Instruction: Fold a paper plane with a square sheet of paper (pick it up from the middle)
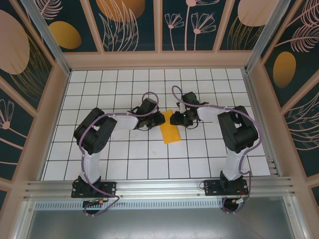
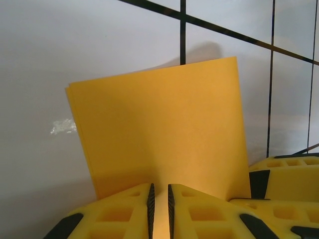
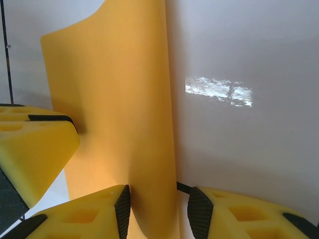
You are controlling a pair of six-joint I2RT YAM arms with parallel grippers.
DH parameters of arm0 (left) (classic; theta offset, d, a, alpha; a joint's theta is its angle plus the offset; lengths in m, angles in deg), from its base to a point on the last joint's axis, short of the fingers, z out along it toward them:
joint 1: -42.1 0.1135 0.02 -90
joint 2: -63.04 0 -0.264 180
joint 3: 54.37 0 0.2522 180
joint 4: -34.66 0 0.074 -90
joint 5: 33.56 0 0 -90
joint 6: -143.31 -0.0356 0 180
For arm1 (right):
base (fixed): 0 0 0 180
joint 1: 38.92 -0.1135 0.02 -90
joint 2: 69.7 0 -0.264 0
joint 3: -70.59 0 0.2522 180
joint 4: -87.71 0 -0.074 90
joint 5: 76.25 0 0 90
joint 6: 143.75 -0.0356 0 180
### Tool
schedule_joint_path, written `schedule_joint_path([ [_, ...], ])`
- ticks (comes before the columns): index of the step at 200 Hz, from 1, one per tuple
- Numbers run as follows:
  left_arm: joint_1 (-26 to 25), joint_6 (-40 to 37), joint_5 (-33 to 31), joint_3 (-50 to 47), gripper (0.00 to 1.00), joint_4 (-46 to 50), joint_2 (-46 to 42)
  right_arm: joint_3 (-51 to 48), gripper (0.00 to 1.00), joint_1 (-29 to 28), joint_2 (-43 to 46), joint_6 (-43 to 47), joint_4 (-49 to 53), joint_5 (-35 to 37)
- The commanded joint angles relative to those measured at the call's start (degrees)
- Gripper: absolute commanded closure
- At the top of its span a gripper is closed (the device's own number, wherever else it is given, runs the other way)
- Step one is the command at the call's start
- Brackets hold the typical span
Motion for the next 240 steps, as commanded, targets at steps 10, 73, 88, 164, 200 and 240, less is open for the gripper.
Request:
schedule_joint_path([
  [10,-0.3,-1.5,-1.4,1.0,0.83,4.0,1.8,-3.4,0.58,-1.8,-7.9,1.4,-1.5,5.6],
  [73,-0.3,-2.0,-3.9,-0.2,0.86,6.8,3.7,-3.1,0.46,1.6,4.2,-2.4,-2.1,0.9],
  [88,-0.3,-2.0,-4.1,-0.4,0.87,6.8,4.1,-2.7,0.45,2.5,7.6,-2.3,-1.3,0.7],
  [164,-0.3,-1.7,-5.6,-1.9,0.90,6.8,4.5,1.2,0.72,0.5,7.0,-2.0,0.5,-8.4],
  [200,-0.3,-1.5,-5.7,-2.1,0.90,6.7,5.4,1.7,0.83,-0.4,3.6,-1.5,0.5,-12.1],
  [240,-0.3,-1.5,-6.6,-2.0,0.91,7.6,6.8,4.0,0.85,-1.2,-0.2,0.2,4.0,-8.9],
])
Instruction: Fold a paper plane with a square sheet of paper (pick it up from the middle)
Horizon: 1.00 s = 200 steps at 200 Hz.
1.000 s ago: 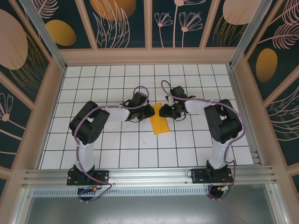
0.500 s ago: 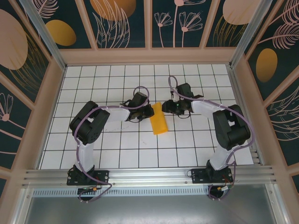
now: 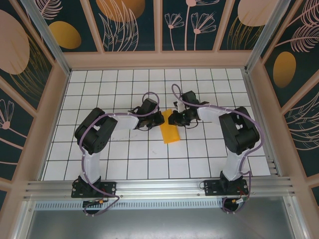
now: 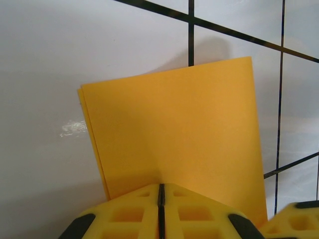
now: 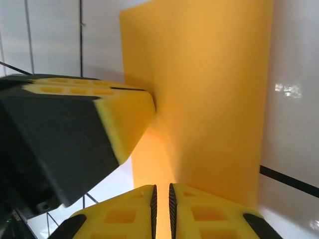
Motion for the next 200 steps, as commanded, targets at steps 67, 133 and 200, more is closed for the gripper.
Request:
schedule_joint_path([
  [67,-0.2,-0.8,-5.7,-3.5,0.91,7.4,6.9,-2.1,0.85,1.6,-2.4,1.2,1.5,3.8],
  [133,-0.2,-0.1,-5.4,-5.0,0.91,6.7,7.3,-5.3,0.85,3.1,1.3,0.7,-0.7,1.8],
  [200,-0.2,0.4,-5.5,-4.6,0.91,6.3,7.6,-10.3,0.85,3.3,5.5,0.1,-0.3,-1.8],
])
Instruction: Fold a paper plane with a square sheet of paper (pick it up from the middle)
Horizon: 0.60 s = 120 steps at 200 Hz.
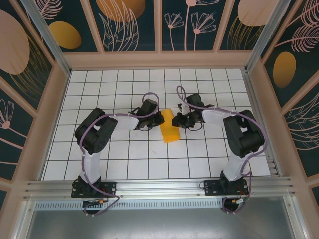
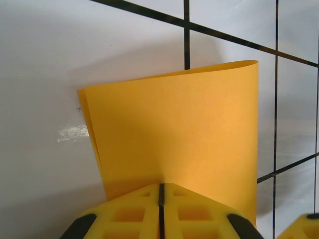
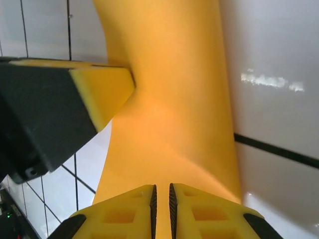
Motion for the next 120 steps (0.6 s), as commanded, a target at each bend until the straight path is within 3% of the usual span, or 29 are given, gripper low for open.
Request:
schedule_joint_path([
  [1,-0.2,0.4,-5.1,-3.5,0.91,8.9,7.3,-3.9,0.85,0.5,0.6,-0.6,1.4,-0.5],
  [42,-0.2,0.6,-5.4,-3.6,0.91,8.9,7.2,-8.1,0.85,1.6,-0.5,-0.8,1.2,3.5],
  [88,-0.2,0.7,-5.4,-3.6,0.91,8.8,7.2,-6.9,0.85,1.7,5.6,-0.9,1.3,-0.2],
  [120,-0.2,0.8,-5.5,-3.6,0.91,8.7,7.2,-9.6,0.85,1.6,4.6,-1.2,1.7,-0.6],
])
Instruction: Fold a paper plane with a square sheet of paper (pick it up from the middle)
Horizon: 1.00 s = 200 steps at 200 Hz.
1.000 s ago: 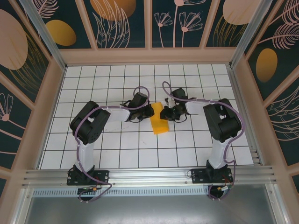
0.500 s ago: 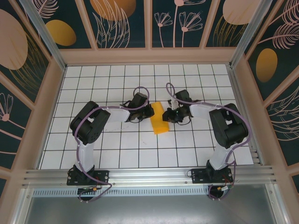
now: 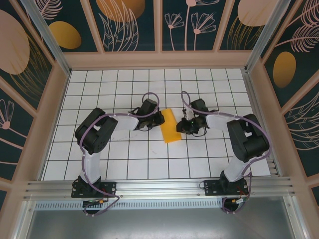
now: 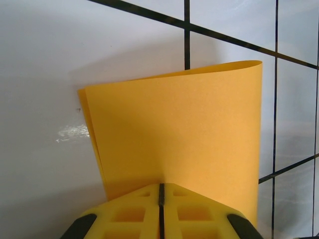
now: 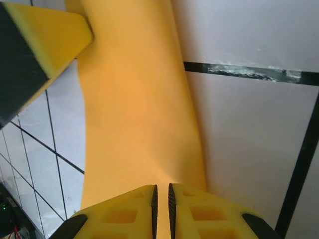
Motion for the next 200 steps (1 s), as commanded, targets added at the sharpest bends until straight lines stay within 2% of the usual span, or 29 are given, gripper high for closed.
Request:
schedule_joint_path([
  [1,-0.2,0.3,-5.4,-3.6,0.91,8.9,7.2,-3.0,0.85,0.2,0.5,-0.4,2.1,-0.6],
  [46,-0.2,0.8,-5.5,-3.9,0.91,8.5,7.2,-7.4,0.85,0.2,1.2,-2.9,4.0,1.1],
  [90,-0.2,0.7,-5.6,-4.0,0.91,8.4,7.1,-4.5,0.84,0.3,7.1,-2.8,5.3,-0.1],
  [127,-0.2,0.7,-5.2,-3.9,0.92,8.1,7.3,-4.8,0.84,-0.2,4.1,-2.6,4.9,-1.4],
  [165,-0.2,0.8,-5.1,-4.3,0.92,7.7,7.4,-5.3,0.85,-0.2,1.8,-2.5,5.9,2.1],
  [200,-0.2,0.7,-5.0,-4.3,0.92,7.7,7.2,-3.2,0.84,0.0,5.6,-3.0,5.4,1.4],
])
